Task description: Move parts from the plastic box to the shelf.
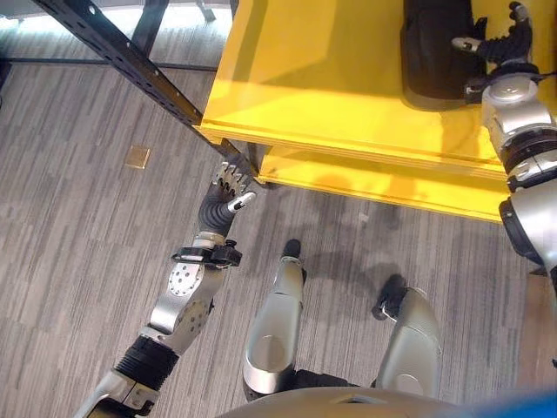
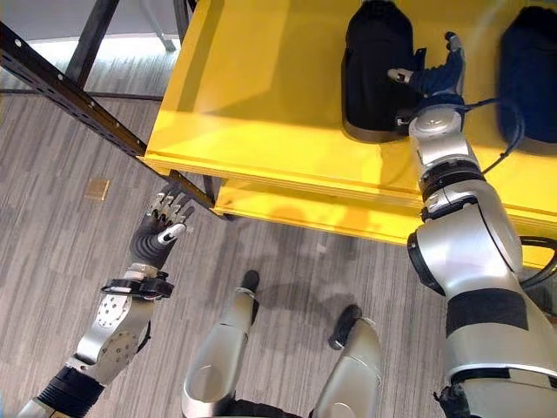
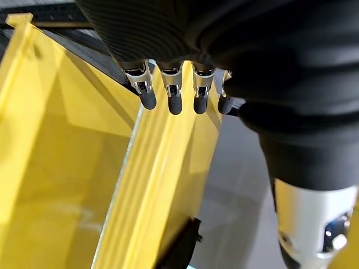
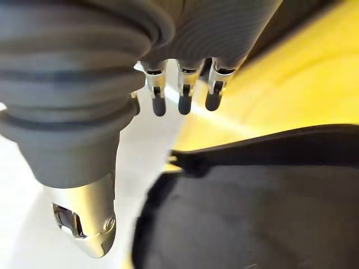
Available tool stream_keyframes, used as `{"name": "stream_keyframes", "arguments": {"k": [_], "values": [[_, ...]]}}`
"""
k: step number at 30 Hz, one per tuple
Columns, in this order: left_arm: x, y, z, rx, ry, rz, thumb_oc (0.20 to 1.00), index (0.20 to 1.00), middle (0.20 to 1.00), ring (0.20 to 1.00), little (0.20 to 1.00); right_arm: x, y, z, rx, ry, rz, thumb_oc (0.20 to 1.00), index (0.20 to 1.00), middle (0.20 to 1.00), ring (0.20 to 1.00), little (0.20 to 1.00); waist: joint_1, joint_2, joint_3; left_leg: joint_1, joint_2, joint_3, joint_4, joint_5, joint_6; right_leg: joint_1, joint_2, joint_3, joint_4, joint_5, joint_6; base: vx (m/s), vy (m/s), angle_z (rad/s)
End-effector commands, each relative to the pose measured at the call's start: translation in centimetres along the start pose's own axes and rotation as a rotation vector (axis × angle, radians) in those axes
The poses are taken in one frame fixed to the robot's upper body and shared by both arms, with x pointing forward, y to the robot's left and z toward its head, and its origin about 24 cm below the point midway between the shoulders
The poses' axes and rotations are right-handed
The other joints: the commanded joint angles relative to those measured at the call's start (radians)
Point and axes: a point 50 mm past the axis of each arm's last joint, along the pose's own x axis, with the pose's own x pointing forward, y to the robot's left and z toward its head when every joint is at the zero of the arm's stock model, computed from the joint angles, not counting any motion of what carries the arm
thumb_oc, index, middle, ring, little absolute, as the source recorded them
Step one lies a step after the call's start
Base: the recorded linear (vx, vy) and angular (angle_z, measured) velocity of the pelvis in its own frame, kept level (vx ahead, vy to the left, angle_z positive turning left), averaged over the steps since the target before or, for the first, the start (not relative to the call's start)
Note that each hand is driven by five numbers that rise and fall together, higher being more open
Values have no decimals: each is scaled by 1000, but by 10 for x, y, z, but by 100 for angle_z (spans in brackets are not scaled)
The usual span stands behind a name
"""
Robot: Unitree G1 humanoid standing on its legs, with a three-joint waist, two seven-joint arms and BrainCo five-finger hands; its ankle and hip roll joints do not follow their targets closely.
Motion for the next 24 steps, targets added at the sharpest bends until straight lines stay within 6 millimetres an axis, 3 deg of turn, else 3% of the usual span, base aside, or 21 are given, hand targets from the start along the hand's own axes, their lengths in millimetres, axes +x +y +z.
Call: {"name": "stream_keyframes", "arguments": {"k": [1,15,24], "values": [[0,2,24,31,-110,-33,1000,1000,1000,1000,1000,4,-5,50,119,-167,-41,1000,1000,1000,1000,1000,11,-23,-22,24,61,15,-24,-19,37,107,19,52,-13,-41,34,13,18,-13],[-3,9,24,43,-91,-24,1000,1000,1000,1000,1000,0,10,42,262,-110,-25,1000,1000,1000,1000,1000,3,-54,-68,65,76,28,-33,-32,34,170,32,49,-78,-24,42,5,8,-5],[-7,10,21,48,-67,-22,1000,1000,1000,1000,1000,5,-8,30,208,-64,-75,1000,1000,1000,1000,1000,-1,-40,-54,58,72,35,-29,-29,35,155,34,63,-71,-23,41,-3,-2,-1]]}}
